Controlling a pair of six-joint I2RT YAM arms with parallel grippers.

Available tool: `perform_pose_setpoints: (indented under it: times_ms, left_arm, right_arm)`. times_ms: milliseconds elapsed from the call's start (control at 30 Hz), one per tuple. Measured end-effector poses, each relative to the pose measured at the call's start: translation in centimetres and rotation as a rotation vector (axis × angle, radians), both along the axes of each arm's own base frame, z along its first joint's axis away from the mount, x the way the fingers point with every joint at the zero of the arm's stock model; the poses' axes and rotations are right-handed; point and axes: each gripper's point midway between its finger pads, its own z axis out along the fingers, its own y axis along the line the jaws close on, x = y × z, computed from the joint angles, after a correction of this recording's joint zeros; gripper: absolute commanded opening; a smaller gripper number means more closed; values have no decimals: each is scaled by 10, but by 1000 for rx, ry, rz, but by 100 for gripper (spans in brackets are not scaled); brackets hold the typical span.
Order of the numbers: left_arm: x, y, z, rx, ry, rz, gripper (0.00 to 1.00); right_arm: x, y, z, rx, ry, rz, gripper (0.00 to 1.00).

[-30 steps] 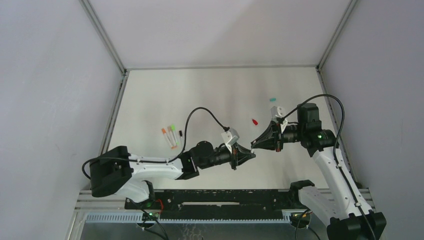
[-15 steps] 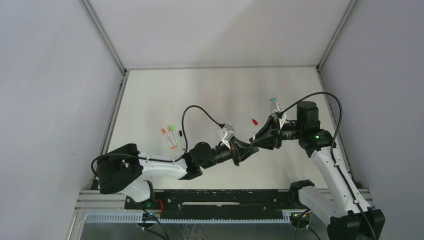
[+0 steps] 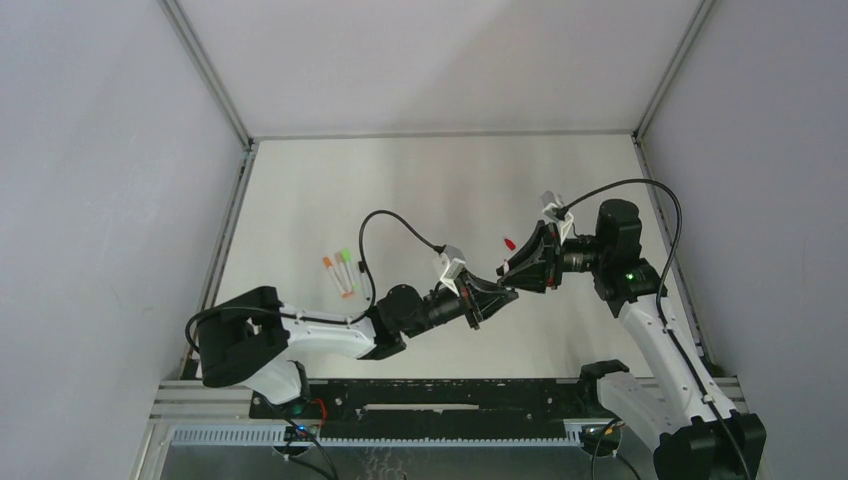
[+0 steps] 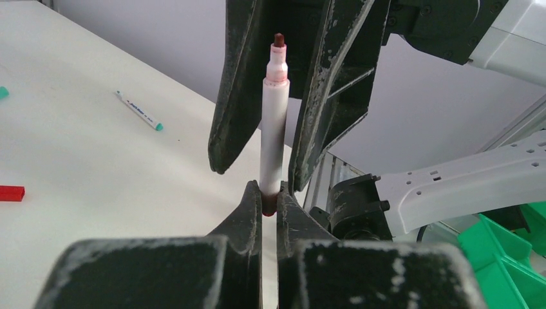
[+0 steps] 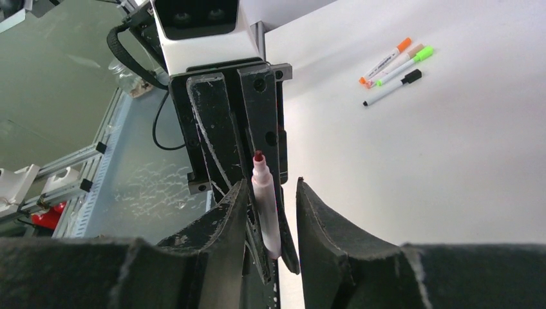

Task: Insert the pens into the pen caps
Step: Place the pen at the center of the board.

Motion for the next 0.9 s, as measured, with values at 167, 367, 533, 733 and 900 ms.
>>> perform_pose_setpoints:
  times_ms: [167,367,533,733,900]
  left_arm:
    - [0,0,0,-3,-1,0,0]
    - [2,0,3,-18,11,12,21]
    - [4,4,-3,-14,23,26,51]
    - [2,38,-33,61,35,82,66]
    - [5,70,-27,81,6,143,68]
  right_arm:
    - [3,0,5,8,12,-15,26]
    - [6,0,7,9,5,-27,0]
    - [13,-3,0,-17,-32,-78,0]
    - [46,-17,-37,-193,-89,-255,0]
    - [92,-34,-105,-479,7,-374,0]
